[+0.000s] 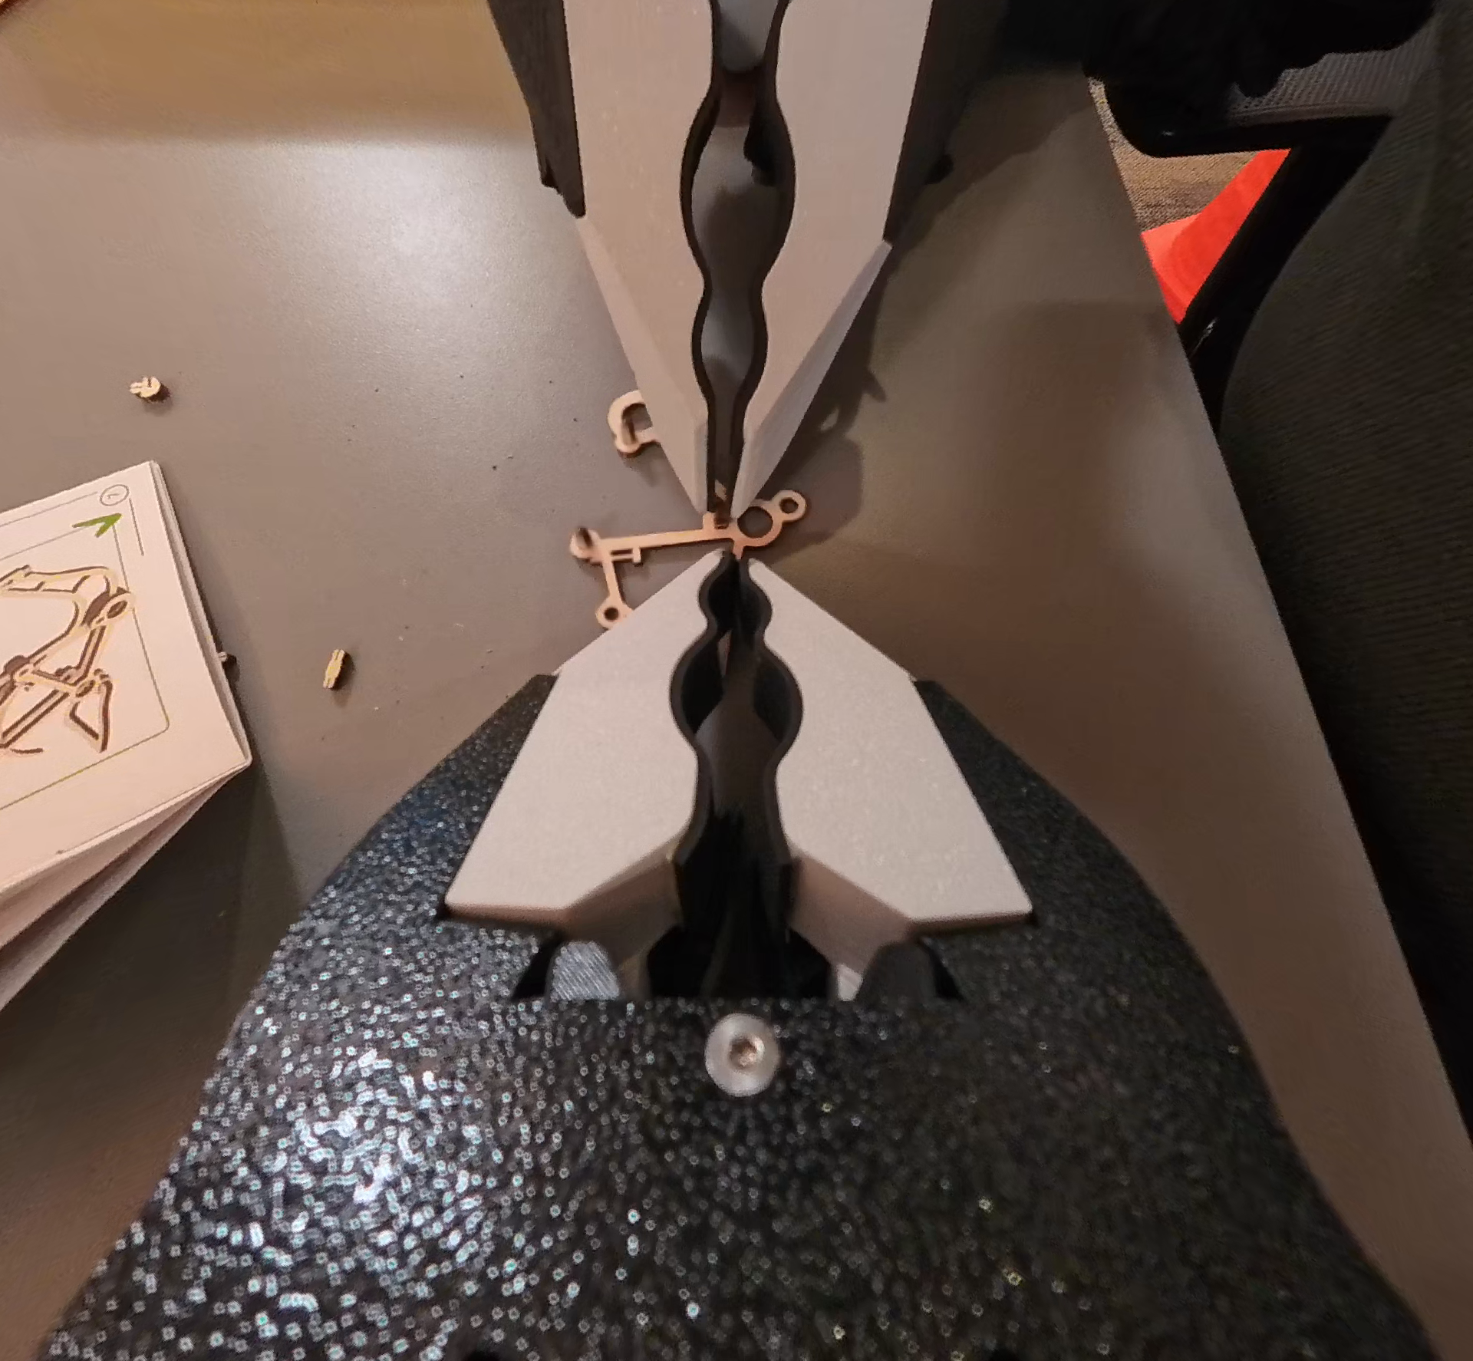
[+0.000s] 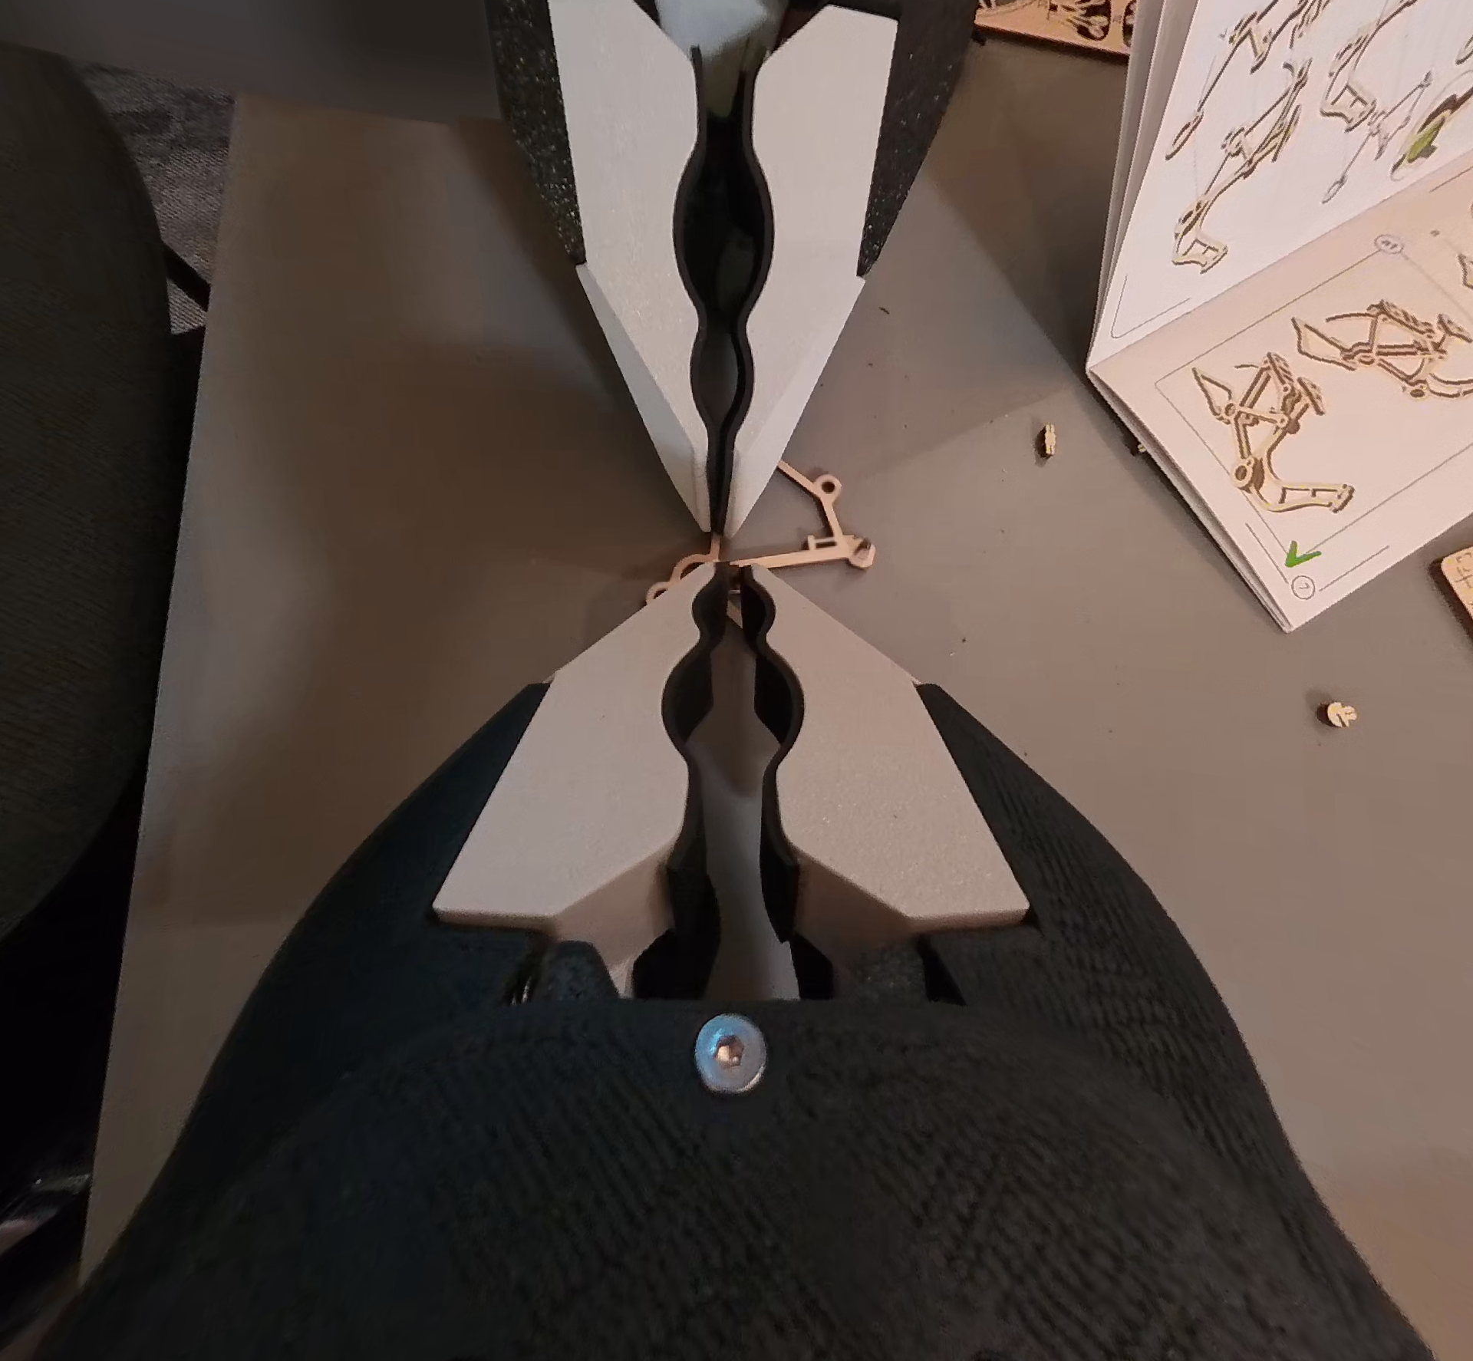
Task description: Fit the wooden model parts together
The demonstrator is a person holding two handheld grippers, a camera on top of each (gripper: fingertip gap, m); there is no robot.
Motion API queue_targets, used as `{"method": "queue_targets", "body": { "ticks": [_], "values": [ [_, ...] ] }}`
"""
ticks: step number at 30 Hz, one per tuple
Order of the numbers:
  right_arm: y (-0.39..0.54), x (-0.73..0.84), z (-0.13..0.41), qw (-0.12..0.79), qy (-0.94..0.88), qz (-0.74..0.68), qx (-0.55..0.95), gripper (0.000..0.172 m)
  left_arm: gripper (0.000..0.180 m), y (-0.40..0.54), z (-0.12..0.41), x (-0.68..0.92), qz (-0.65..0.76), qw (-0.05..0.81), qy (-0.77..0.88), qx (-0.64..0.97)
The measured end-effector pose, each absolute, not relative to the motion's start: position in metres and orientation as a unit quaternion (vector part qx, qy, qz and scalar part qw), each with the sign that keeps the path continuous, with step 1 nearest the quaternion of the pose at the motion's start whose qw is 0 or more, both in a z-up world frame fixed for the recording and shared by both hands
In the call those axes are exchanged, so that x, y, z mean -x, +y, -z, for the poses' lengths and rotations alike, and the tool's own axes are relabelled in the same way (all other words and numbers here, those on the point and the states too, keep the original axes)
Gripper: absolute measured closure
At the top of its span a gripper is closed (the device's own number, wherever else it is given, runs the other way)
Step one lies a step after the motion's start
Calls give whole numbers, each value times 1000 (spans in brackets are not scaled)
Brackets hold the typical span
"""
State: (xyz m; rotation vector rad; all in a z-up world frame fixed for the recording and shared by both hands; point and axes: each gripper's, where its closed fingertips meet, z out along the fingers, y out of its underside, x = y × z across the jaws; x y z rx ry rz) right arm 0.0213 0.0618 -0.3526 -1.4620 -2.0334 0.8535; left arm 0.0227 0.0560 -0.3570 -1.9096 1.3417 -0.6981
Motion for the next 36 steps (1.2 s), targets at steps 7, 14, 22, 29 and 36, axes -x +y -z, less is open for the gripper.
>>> {"method": "queue_targets", "body": {
  "ticks": [7, 14, 22, 29, 36],
  "values": [
    [61, -22, 353, 239, -739, -321, 542, 171, 180, 56, 357, -23, 267, 346, 517, 736],
    [113, -22, 277, 413, -604, -425, 532, 166, 180, 58, 356, -22, 268, 350, 511, 738],
    [161, -59, 217, 580, -464, -437, 507, 167, 180, 69, 314, -17, 440, 369, 376, 727],
    [130, -39, 253, 483, -578, -434, 495, 158, 180, 68, 312, -17, 427, 383, 390, 721],
    [64, -38, 333, 319, -787, -341, 404, 150, 180, 69, 292, -13, 348, 513, 445, 646]
  ]
}}
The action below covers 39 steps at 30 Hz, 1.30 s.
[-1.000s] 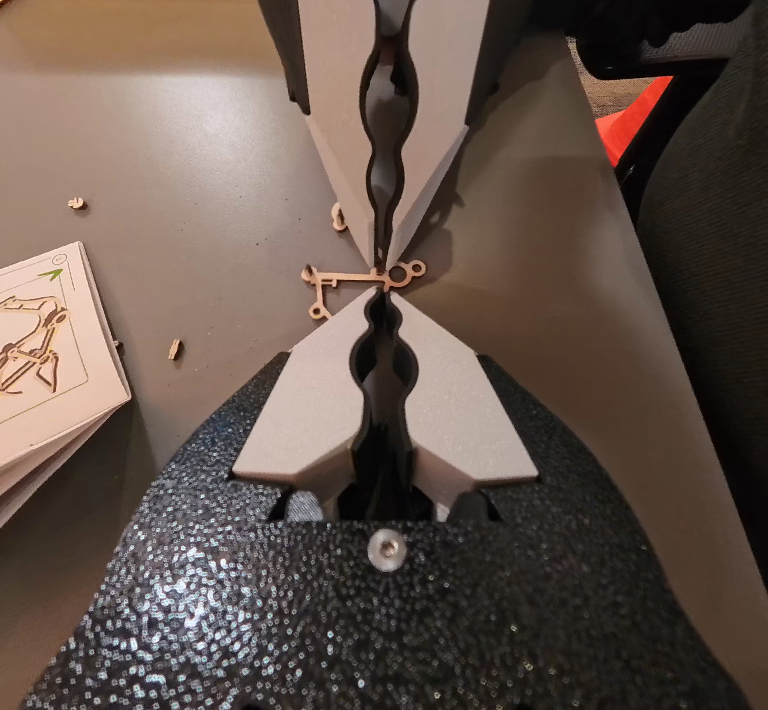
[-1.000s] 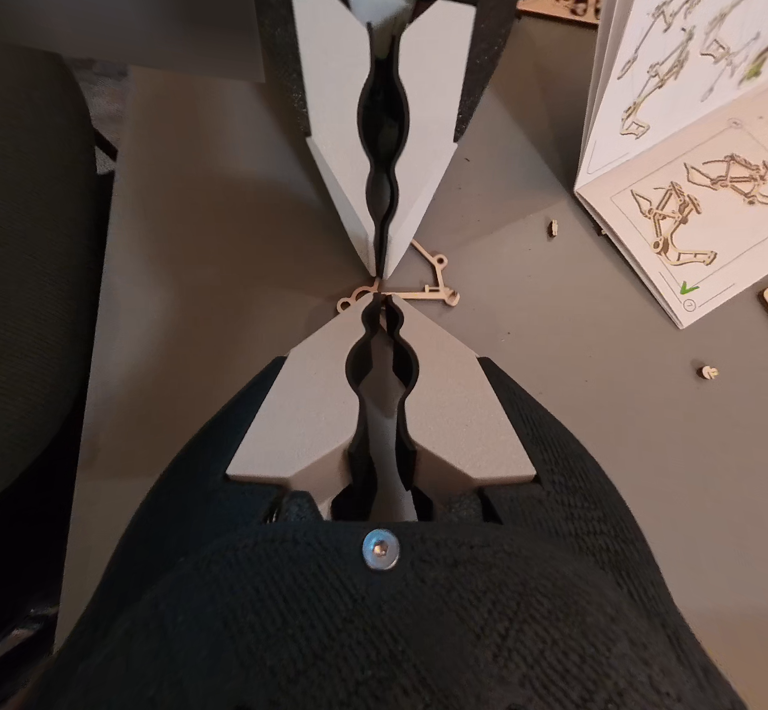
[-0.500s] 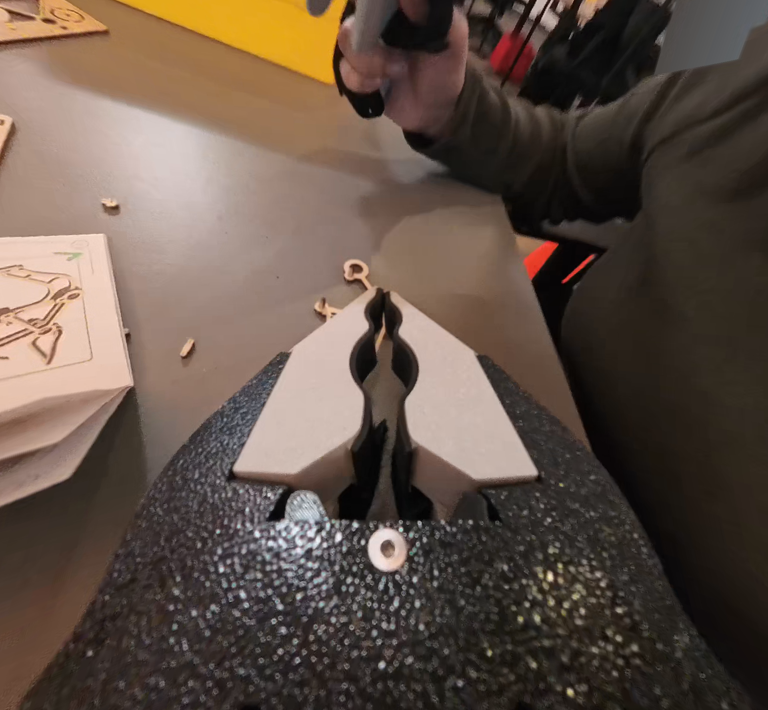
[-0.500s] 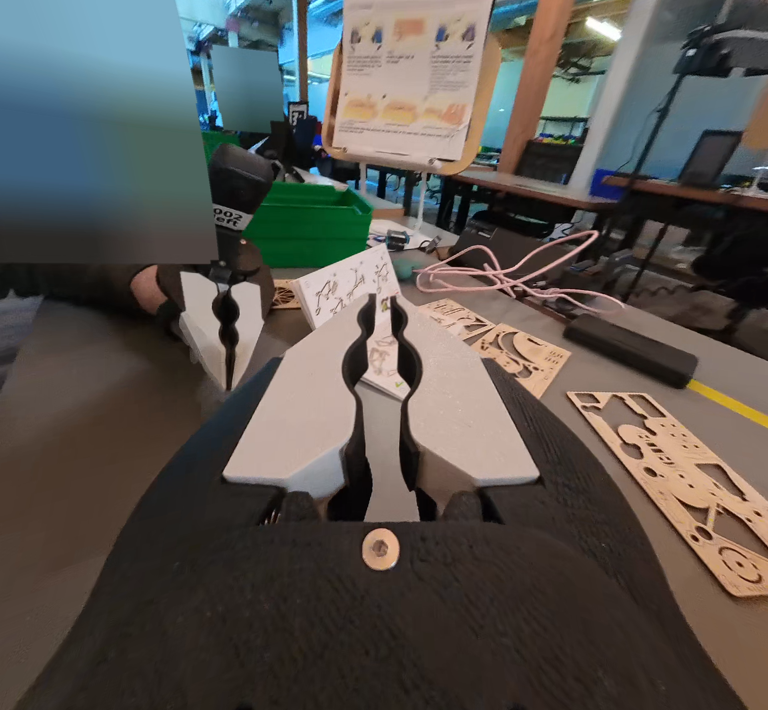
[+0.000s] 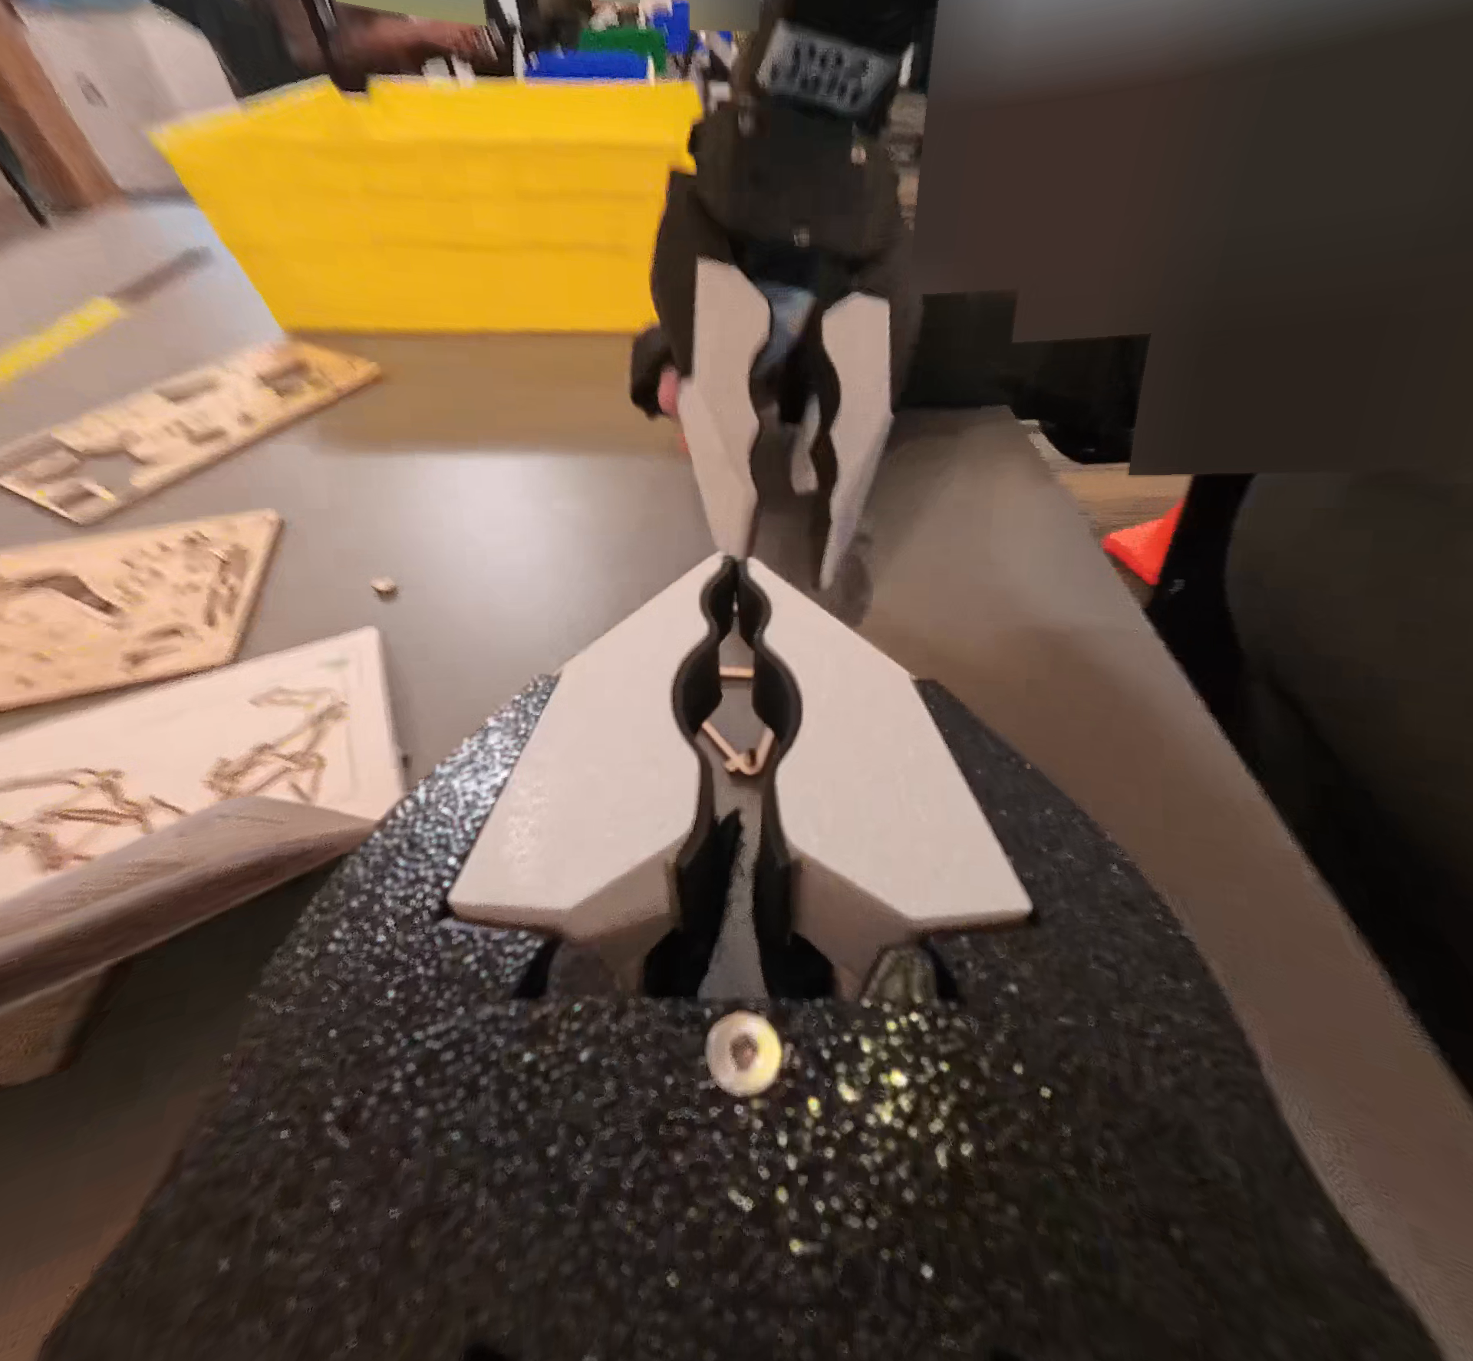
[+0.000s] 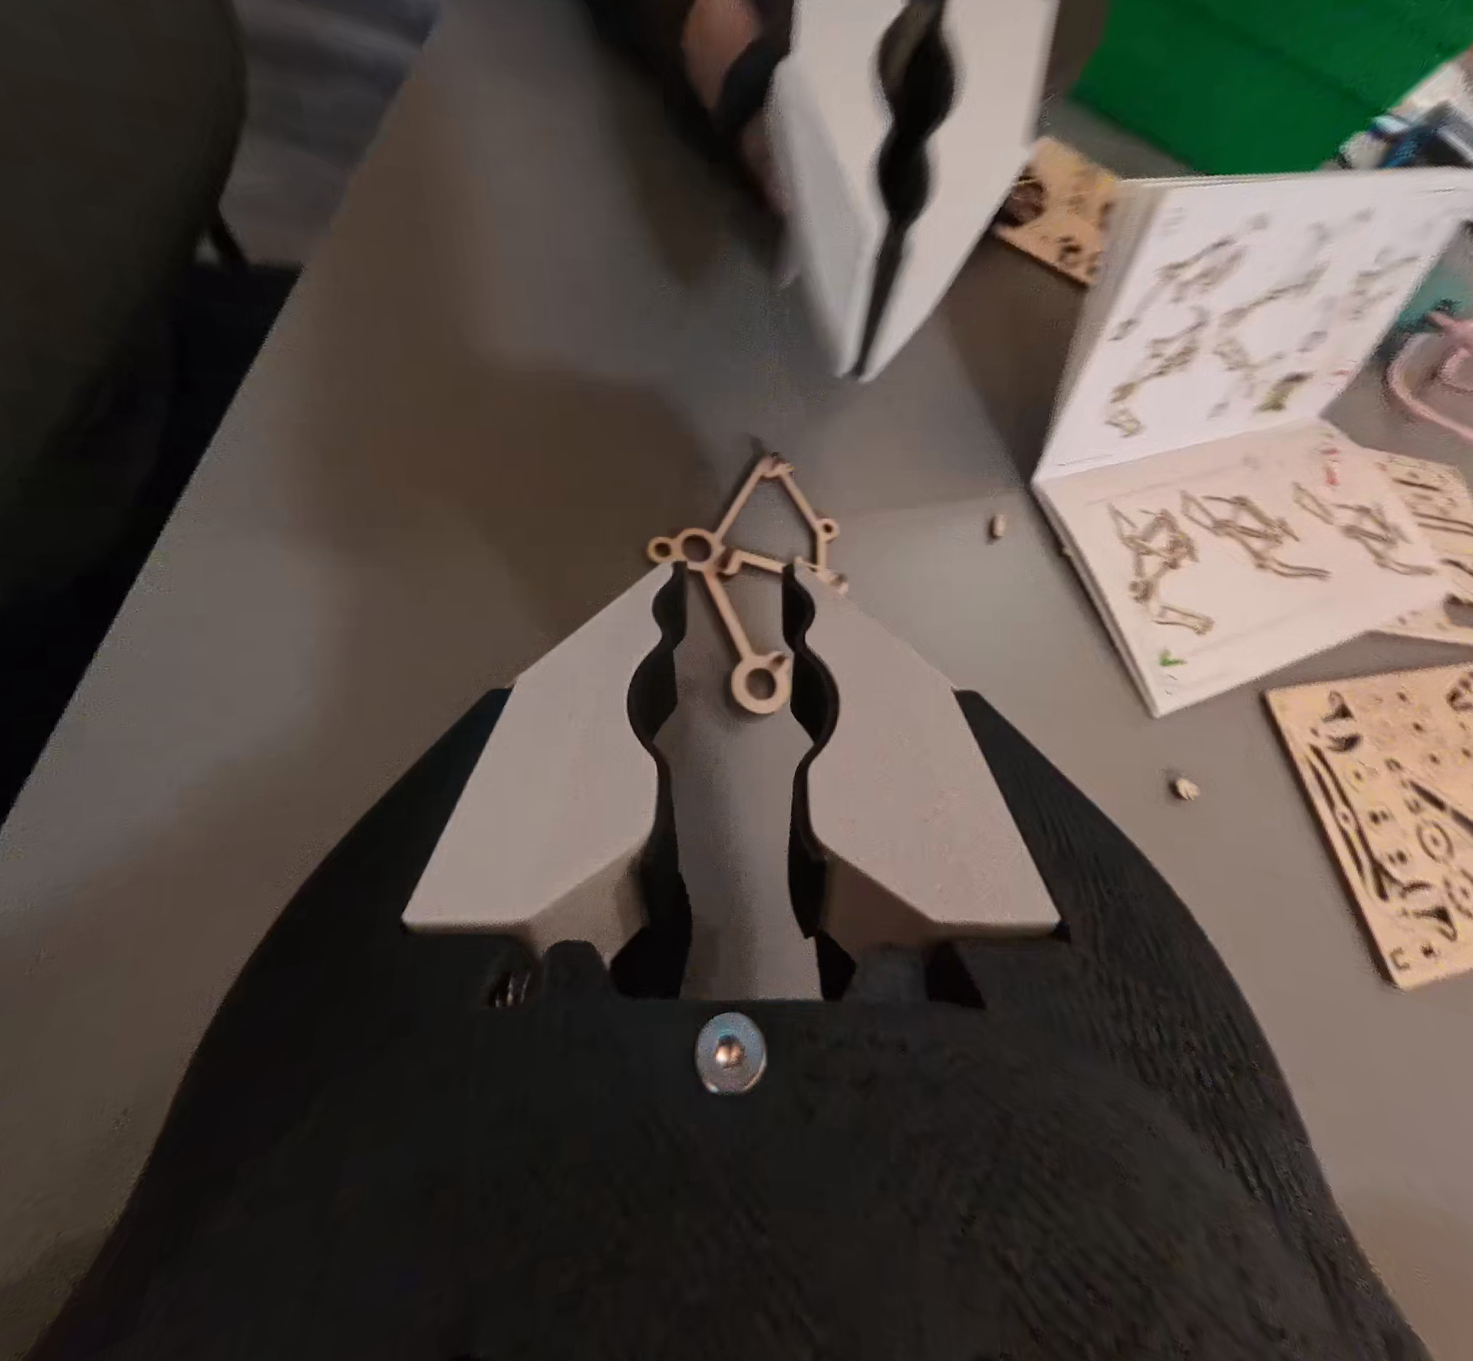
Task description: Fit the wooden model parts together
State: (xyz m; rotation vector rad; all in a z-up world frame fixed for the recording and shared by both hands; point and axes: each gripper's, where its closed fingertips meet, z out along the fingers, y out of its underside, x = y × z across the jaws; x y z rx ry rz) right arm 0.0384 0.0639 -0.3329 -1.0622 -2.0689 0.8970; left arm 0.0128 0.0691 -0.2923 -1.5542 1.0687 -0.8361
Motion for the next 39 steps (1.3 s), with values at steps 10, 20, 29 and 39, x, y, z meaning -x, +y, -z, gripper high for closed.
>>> {"method": "queue_targets", "body": {
  "ticks": [10, 20, 29, 39],
  "values": [
    [61, -39, 350, 293, -808, -309, 408, 150, 180, 58, 273, -13, 267, 616, 492, 555],
    [63, -34, 358, 242, -778, -326, 480, 169, 180, 64, 269, -8, 269, 625, 472, 561],
    [82, -32, 322, 220, -656, -473, 546, 171, 180, 68, 259, 1, 266, 649, 449, 554],
    [76, -32, 303, 165, -589, -584, 533, 171, 146, 72, 278, -5, 175, 629, 514, 556]
  ]
}}
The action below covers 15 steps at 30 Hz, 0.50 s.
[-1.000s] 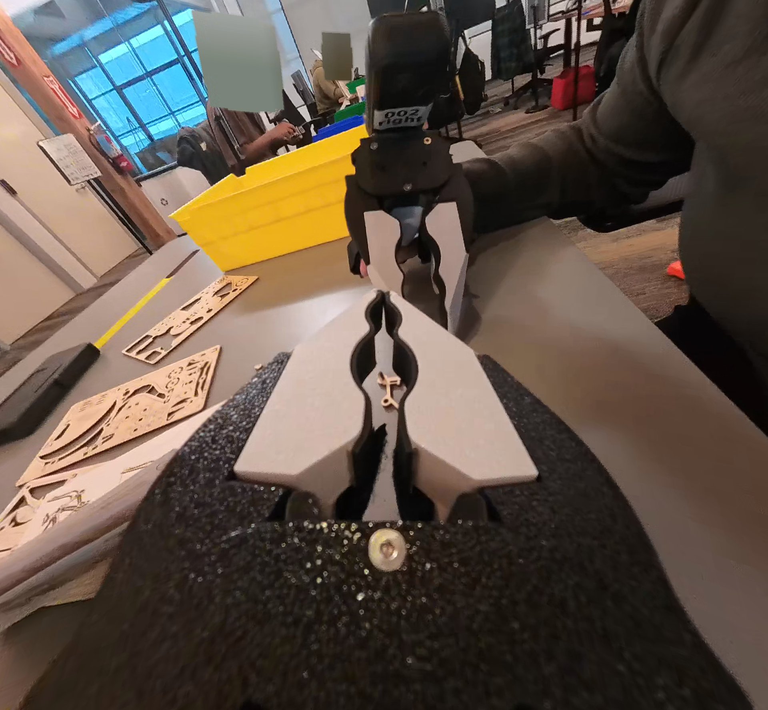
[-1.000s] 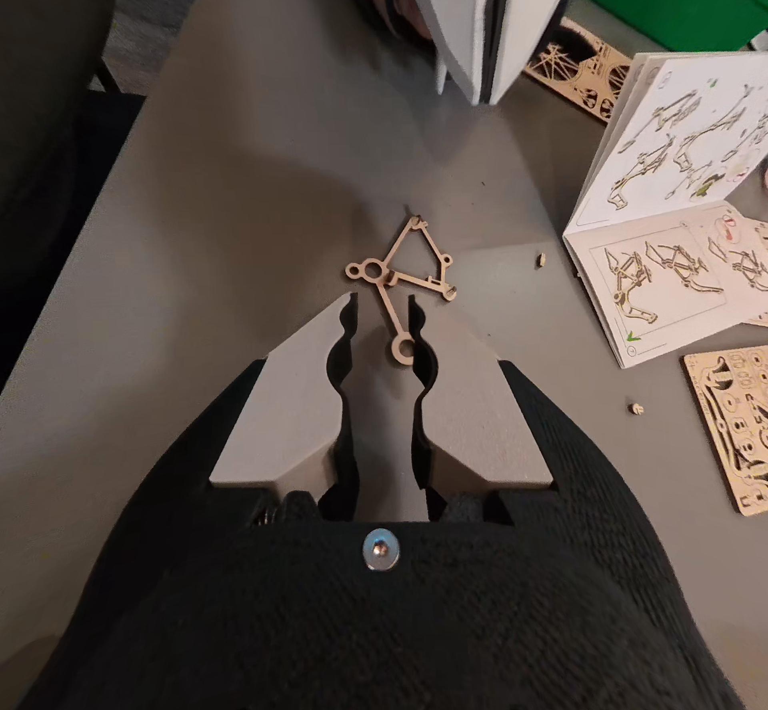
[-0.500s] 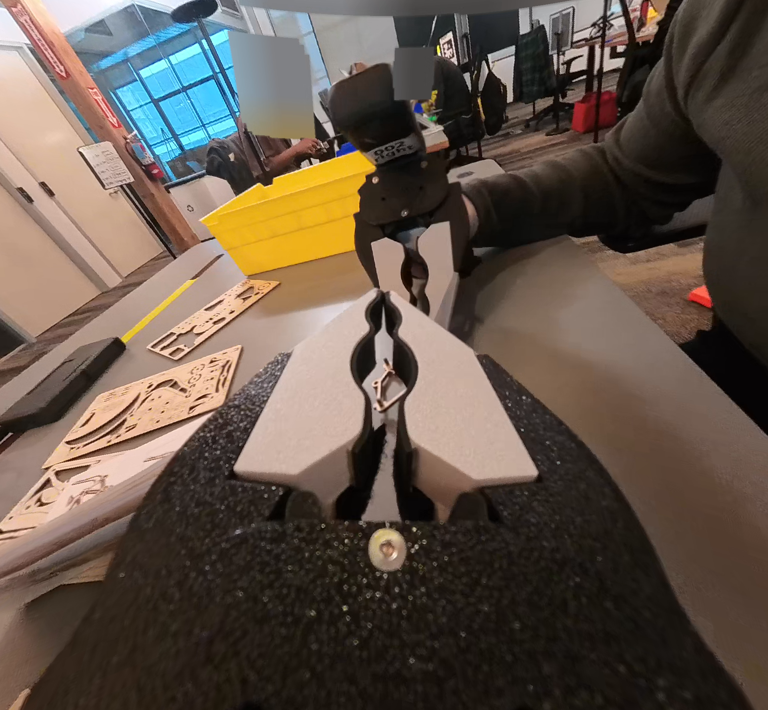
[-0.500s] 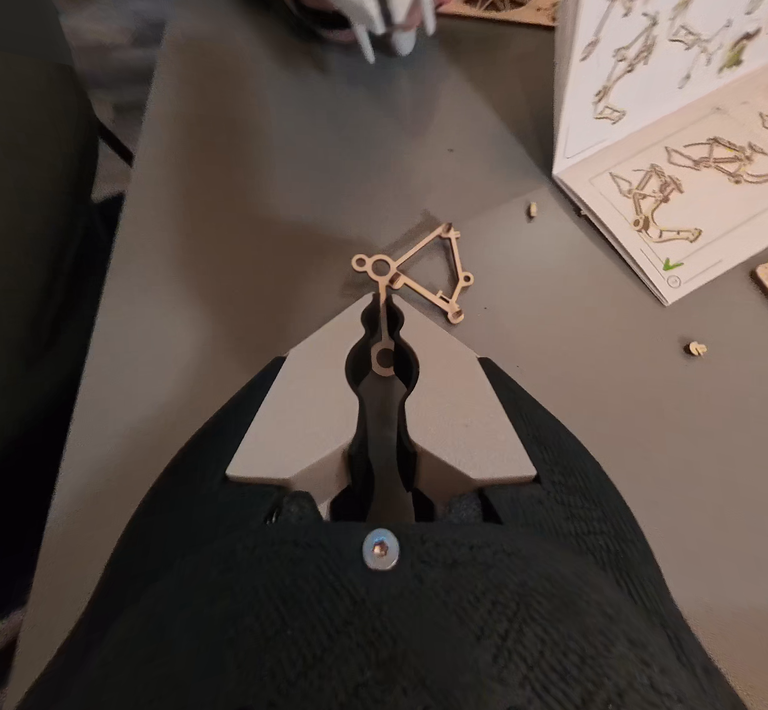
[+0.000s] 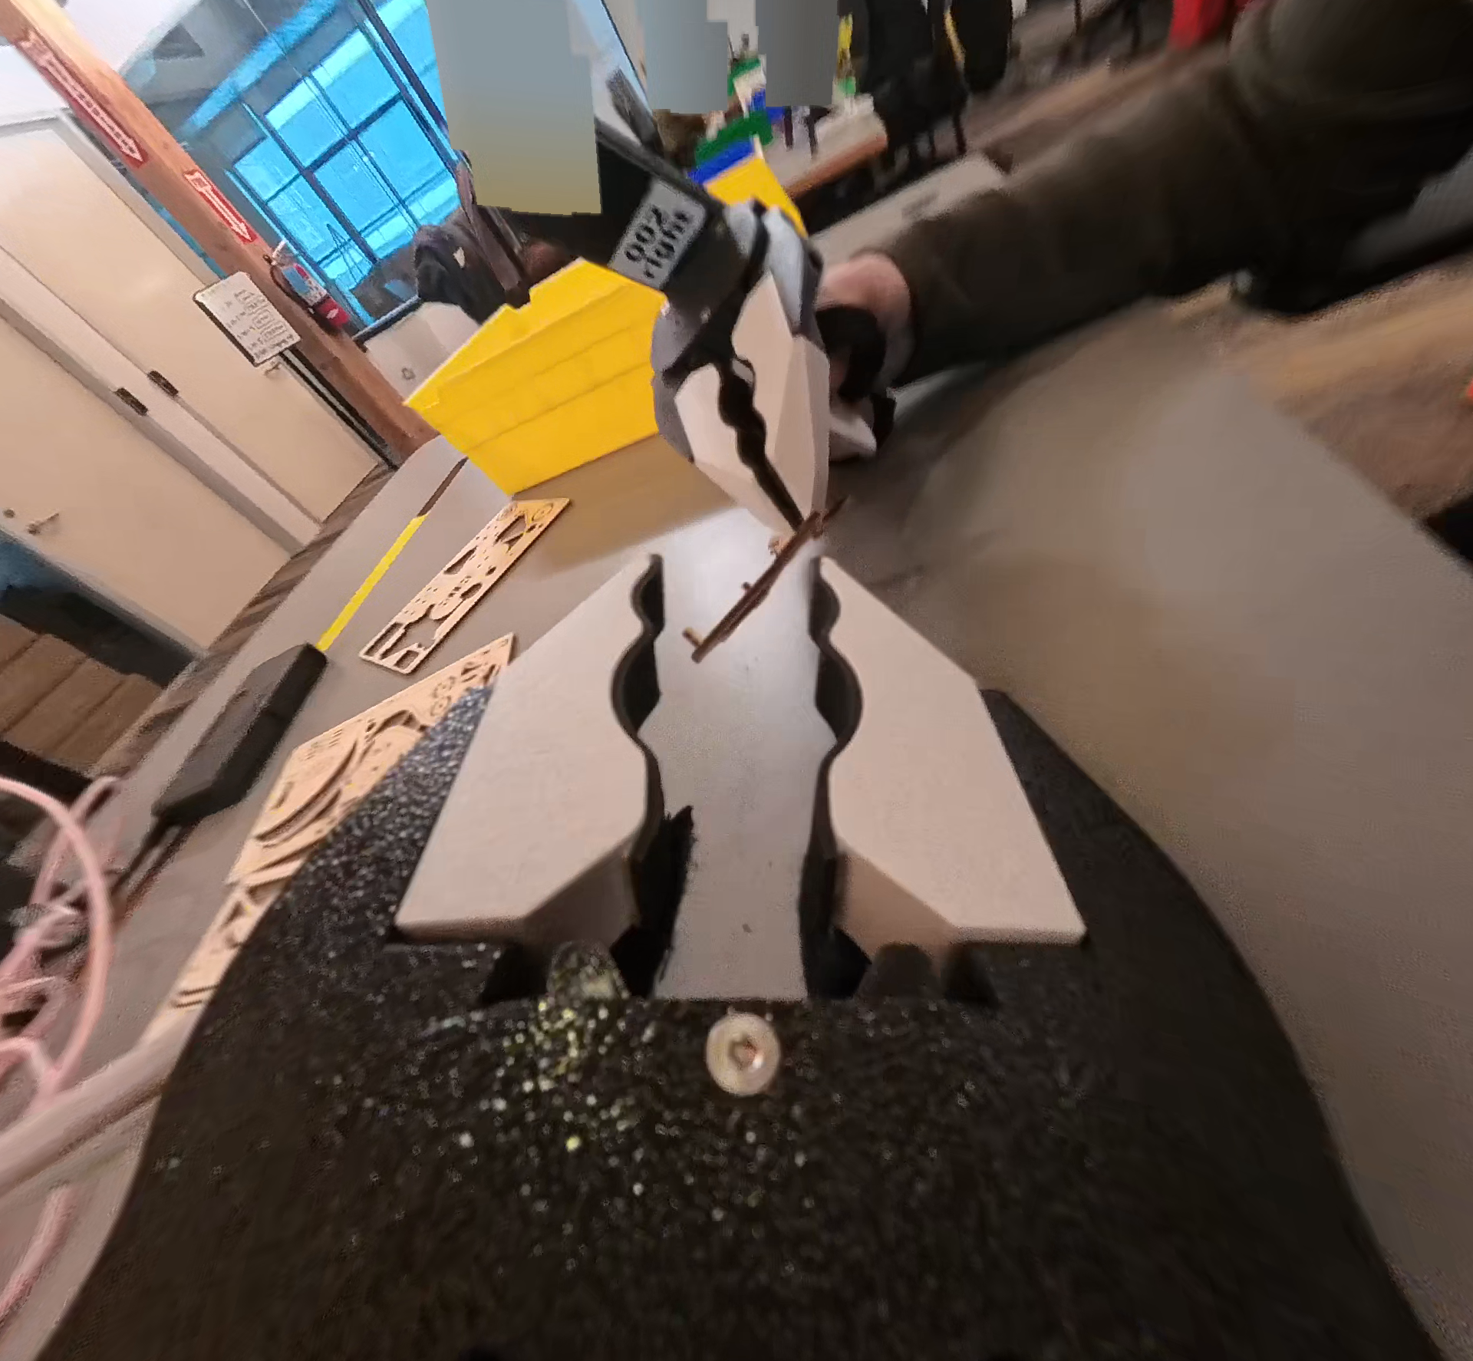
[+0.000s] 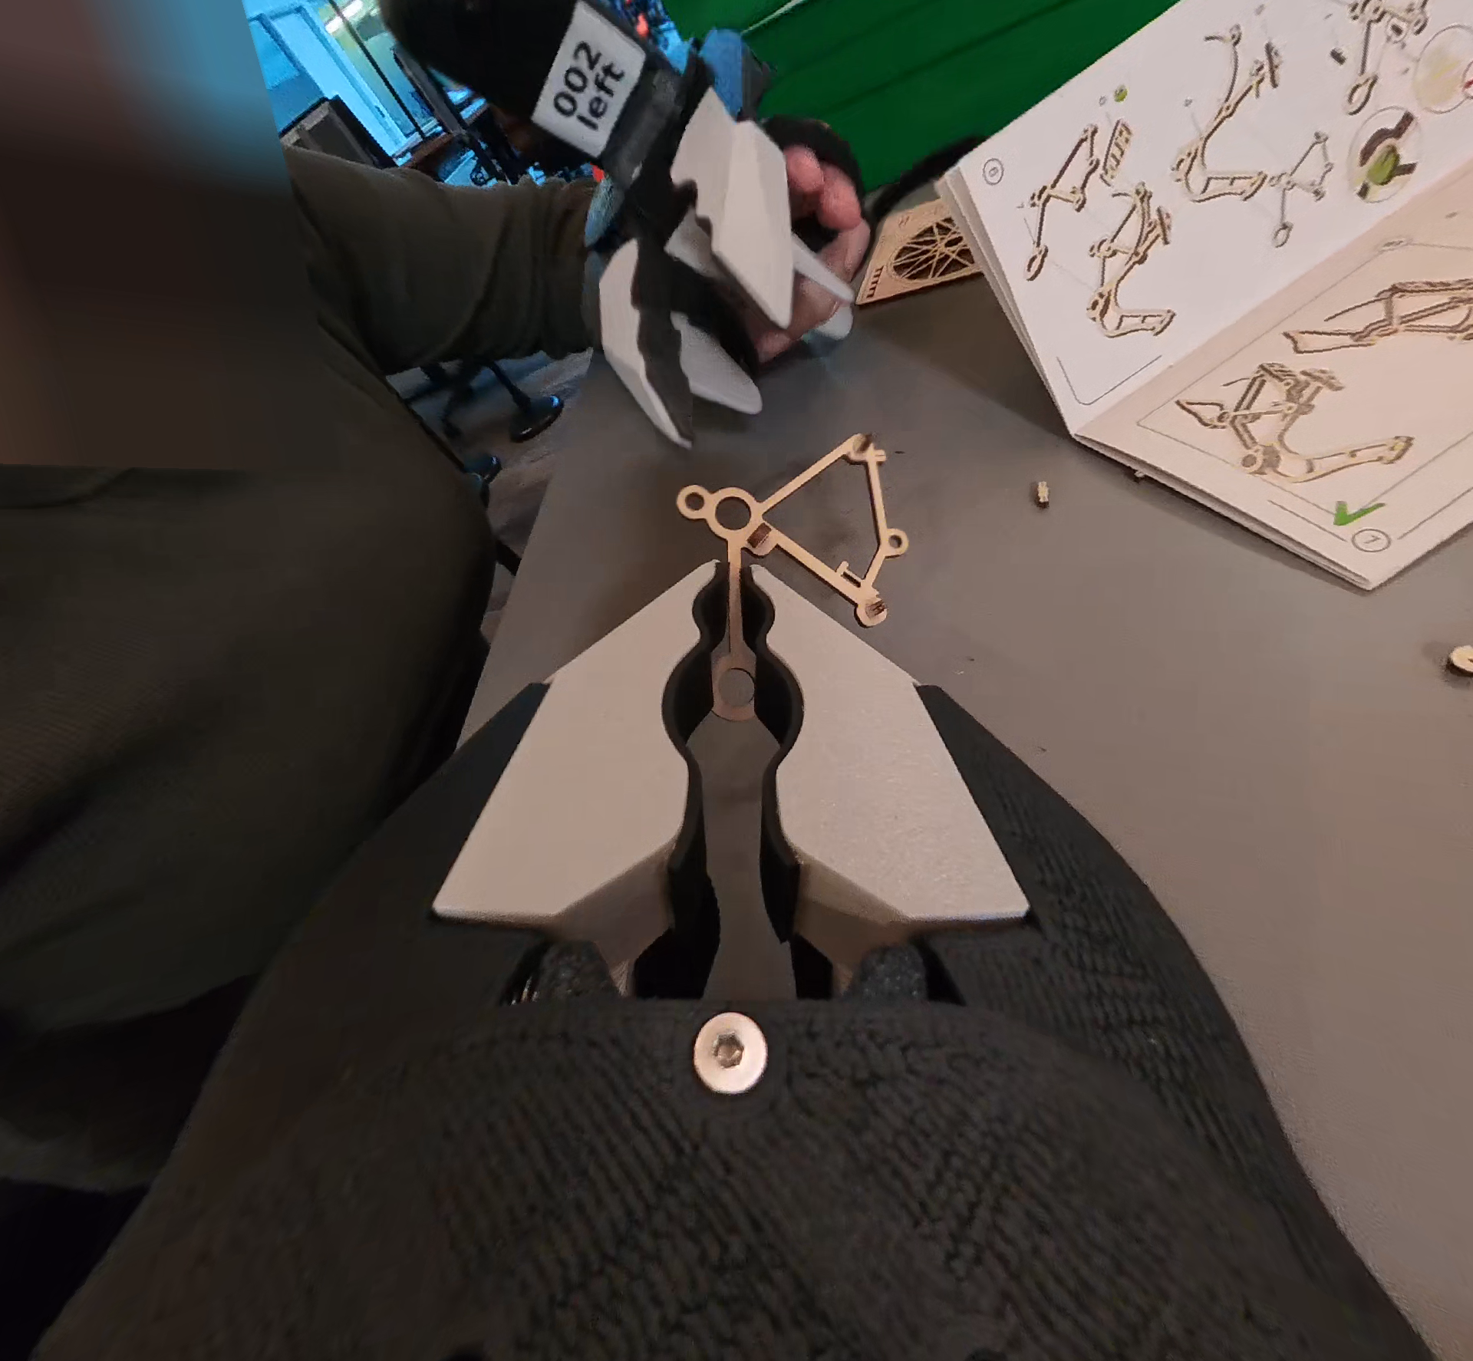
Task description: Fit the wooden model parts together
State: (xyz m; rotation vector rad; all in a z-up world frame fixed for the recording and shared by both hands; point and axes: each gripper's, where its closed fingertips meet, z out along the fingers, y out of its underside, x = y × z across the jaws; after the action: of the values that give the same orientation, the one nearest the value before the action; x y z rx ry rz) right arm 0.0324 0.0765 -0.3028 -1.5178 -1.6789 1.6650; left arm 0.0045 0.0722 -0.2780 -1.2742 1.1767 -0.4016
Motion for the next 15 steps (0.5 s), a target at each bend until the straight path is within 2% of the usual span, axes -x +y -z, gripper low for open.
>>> {"method": "queue_targets", "body": {
  "ticks": [2, 5, 15],
  "values": [
    [73, -32, 304, 159, -594, -584, 530, 171, 140, 72, 289, -9, 119, 621, 551, 544],
    [68, -32, 306, 154, -603, -579, 527, 171, 142, 65, 301, -18, 70, 605, 596, 523],
    [56, -32, 311, 143, -629, -562, 517, 171, 180, 65, 326, -22, -10, 560, 650, 514]
  ]
}}
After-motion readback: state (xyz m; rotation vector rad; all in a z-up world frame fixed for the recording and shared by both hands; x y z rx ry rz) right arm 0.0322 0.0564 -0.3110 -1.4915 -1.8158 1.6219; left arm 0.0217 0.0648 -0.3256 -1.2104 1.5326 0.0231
